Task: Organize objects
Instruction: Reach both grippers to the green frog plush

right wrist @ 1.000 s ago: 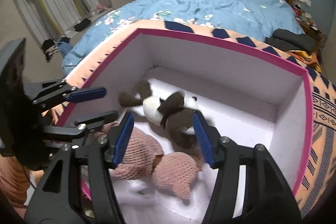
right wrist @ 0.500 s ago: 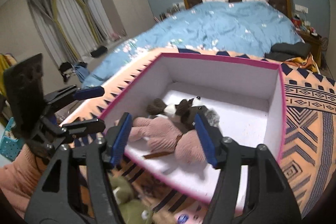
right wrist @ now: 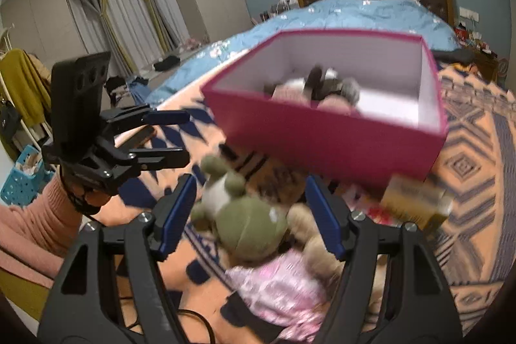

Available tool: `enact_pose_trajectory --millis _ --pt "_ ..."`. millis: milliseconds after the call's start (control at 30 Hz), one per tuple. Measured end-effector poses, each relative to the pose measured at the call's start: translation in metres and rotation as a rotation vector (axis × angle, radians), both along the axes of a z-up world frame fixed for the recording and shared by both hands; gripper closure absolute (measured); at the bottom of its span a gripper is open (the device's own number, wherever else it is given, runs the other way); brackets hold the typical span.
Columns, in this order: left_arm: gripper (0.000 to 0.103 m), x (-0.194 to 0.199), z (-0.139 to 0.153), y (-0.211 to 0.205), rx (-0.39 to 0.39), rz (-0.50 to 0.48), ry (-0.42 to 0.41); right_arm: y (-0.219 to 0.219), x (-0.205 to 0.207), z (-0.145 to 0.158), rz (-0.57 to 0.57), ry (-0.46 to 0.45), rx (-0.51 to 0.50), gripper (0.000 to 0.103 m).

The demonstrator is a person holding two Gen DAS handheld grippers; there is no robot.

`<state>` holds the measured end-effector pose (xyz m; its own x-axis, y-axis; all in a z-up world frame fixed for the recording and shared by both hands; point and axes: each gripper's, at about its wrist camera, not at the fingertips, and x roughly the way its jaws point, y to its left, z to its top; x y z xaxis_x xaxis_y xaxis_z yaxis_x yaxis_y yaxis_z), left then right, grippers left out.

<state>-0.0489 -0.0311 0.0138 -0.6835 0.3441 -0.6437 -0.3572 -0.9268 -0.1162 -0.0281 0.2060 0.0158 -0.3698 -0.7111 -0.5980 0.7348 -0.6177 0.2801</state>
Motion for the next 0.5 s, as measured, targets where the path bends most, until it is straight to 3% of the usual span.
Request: enact_pose_trajectory --millis 300,500 --pt "0.018 0.01 -0.039 -0.006 0.035 -0.002 -0.102 -0.013 0.007 -0.041 0.002 -0.073 0.04 0.032" --pt "0.02 0.012 -0.051 0.0 0.058 -0.012 -0.129 -0.022 0.005 -0.047 -0.019 -0.039 0.081 0.032"
